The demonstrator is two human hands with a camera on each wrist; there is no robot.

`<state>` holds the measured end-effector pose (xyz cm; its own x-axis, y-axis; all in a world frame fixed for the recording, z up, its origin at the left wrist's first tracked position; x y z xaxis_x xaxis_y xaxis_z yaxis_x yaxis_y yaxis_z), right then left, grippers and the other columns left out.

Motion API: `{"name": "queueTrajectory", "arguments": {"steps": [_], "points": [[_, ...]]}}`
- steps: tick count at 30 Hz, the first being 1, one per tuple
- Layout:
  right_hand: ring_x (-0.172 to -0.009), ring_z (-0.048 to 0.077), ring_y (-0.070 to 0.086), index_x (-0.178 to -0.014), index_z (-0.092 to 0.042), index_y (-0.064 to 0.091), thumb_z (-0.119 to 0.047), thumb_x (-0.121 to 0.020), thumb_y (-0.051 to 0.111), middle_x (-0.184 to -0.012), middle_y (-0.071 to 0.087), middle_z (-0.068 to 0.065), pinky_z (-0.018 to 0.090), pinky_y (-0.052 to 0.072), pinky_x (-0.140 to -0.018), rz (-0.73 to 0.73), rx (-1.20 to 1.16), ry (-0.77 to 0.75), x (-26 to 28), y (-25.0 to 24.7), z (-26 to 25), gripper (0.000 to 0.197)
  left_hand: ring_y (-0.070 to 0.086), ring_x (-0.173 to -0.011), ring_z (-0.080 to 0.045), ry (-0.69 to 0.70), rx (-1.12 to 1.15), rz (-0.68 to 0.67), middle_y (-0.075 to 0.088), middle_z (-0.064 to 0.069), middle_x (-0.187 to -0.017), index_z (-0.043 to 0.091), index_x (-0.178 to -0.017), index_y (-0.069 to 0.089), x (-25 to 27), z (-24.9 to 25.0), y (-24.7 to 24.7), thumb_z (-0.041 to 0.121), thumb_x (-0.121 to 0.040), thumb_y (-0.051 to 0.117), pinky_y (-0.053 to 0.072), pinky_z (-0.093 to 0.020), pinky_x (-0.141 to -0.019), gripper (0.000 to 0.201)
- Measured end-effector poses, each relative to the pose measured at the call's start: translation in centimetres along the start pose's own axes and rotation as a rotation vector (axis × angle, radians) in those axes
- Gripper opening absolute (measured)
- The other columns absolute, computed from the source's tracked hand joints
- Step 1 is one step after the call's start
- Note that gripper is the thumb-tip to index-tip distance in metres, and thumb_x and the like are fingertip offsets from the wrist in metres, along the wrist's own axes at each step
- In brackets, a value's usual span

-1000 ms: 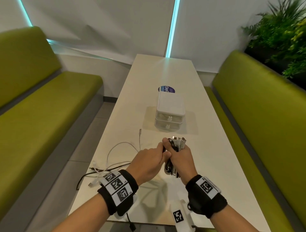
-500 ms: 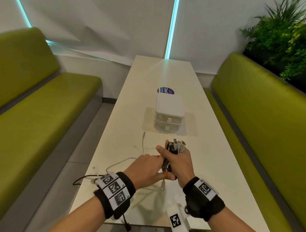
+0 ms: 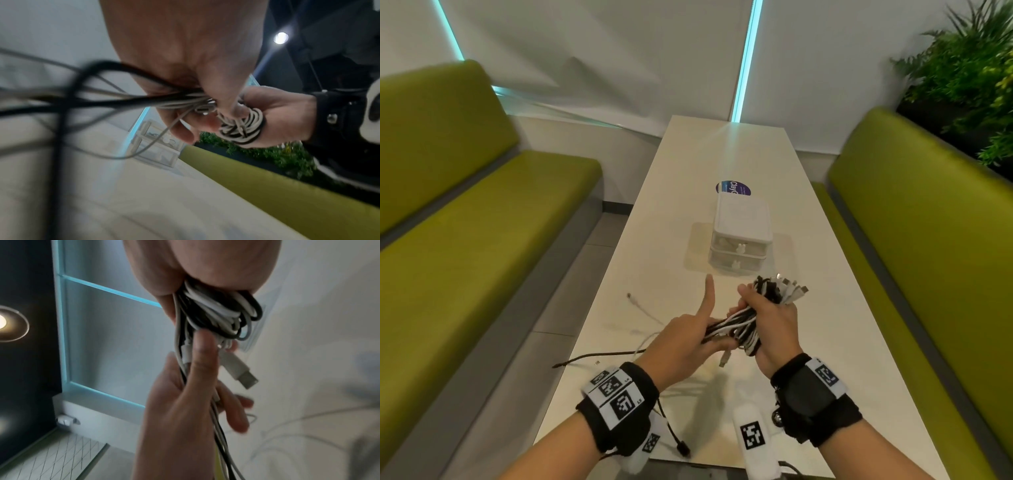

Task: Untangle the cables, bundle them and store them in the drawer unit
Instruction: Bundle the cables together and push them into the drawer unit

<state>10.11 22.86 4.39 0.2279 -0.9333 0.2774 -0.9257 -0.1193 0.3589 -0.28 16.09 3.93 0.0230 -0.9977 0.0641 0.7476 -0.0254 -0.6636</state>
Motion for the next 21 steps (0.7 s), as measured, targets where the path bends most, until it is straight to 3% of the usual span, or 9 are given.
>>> {"name": "queueTrajectory", "arguments": {"steps": [2,3,4,5,9,13,16,17,21], "points": [[-0.051,0.024,0.057,-0.072,-0.007,0.056,-0.003,-0.084,0.069,-0.056,0.052,0.007,0.034,0.052,-0.055,-0.001,-0.024,0.042,-0.2,-0.4,0.4,0.018,0.056,-0.058,0.0,0.005,-0.162,-0.066,0.068,0.012,-0.079,0.034,-0.149,0.027,0.3,-0.6,0.6,0.039,-0.096,0.054,0.046,-0.021,-0.066,0.059],[-0.048,0.023,0.055,-0.071,-0.007,0.055,-0.003,-0.085,0.069,-0.055,0.051,0.006,0.034,0.051,-0.055,-0.006,-0.028,0.055,-0.2,-0.4,0.4,0.02,0.06,-0.063,-0.005,0.011,-0.215,-0.083,0.064,0.012,-0.07,0.033,-0.129,0.052,0.3,-0.8,0.8,0.034,-0.098,0.052,0.047,-0.025,-0.068,0.031],[-0.045,0.021,0.053,-0.07,-0.008,0.054,-0.004,-0.085,0.069,-0.054,0.05,0.006,0.034,0.05,-0.054,-0.015,-0.029,0.064,-0.2,-0.3,0.4,0.021,0.063,-0.067,-0.012,0.0,-0.224,-0.092,0.062,0.011,-0.065,0.029,-0.105,0.062,0.5,-1.0,0.7,0.029,-0.098,0.051,0.045,-0.027,-0.067,0.013],[-0.043,0.02,0.05,-0.069,-0.008,0.054,-0.004,-0.085,0.068,-0.052,0.048,0.005,0.033,0.048,-0.053,-0.027,-0.033,0.065,-0.2,-0.1,0.4,0.022,0.063,-0.069,-0.016,-0.004,-0.222,-0.091,0.062,0.009,-0.065,0.025,-0.094,0.063,0.6,-1.2,0.7,0.024,-0.097,0.049,0.044,-0.029,-0.066,0.015],[-0.039,0.019,0.044,-0.073,-0.006,0.055,0.001,-0.085,0.065,-0.049,0.044,0.004,0.029,0.043,-0.047,-0.046,0.046,-0.021,-0.5,0.1,-1.0,0.017,0.057,-0.073,-0.02,0.022,-0.345,-0.116,0.066,0.0,-0.081,0.02,-0.095,0.066,0.5,-0.9,-0.1,0.028,-0.098,0.047,0.041,-0.034,-0.065,0.021],[-0.042,0.023,0.047,-0.064,-0.004,0.054,0.007,-0.077,0.061,-0.048,0.045,0.007,0.033,0.043,-0.049,-0.073,0.437,-0.243,-0.8,0.2,-3.5,0.018,0.046,-0.059,-0.008,0.081,-0.305,-0.139,0.052,0.009,-0.058,0.025,-0.075,0.063,0.1,-0.6,-1.4,0.047,-0.09,0.062,0.03,-0.026,-0.056,0.026],[-0.046,0.01,0.045,-0.055,-0.016,0.045,0.004,-0.072,0.062,-0.047,0.046,-0.01,0.023,0.04,-0.052,-0.114,0.744,-0.411,-0.5,0.9,-4.9,0.031,0.041,-0.05,-0.008,0.086,-0.216,-0.176,0.047,0.01,-0.047,0.027,-0.057,0.051,0.1,-0.6,-2.2,0.048,-0.083,0.07,0.025,-0.021,-0.05,0.038],[-0.048,0.006,0.047,-0.057,-0.022,0.045,0.004,-0.072,0.062,-0.049,0.048,-0.012,0.012,0.037,-0.052,-0.128,0.837,-0.469,-0.2,1.3,-5.3,0.035,0.038,-0.05,-0.01,0.082,-0.214,-0.188,0.044,0.007,-0.047,0.026,-0.056,0.048,0.1,-0.6,-2.3,0.048,-0.082,0.07,0.024,-0.023,-0.05,0.041],[-0.063,-0.002,0.054,-0.072,-0.023,0.052,0.0,-0.074,0.065,-0.063,0.057,-0.011,0.009,0.04,-0.058,-0.122,0.971,-0.582,0.5,1.7,-6.0,0.027,0.036,-0.055,-0.012,0.063,-0.164,-0.247,0.044,0.004,-0.056,0.01,-0.072,0.059,0.4,-0.7,-1.9,0.049,-0.083,0.068,0.027,-0.028,-0.055,0.042]]}}
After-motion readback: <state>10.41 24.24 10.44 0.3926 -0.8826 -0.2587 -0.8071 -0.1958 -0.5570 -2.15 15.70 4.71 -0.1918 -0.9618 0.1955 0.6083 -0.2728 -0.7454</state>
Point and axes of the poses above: each hand's wrist, its own x-axis away from the middle knuckle, its own y-axis out of the palm, z = x × y, the point moved 10 cm from there along -x, towards the middle knuckle
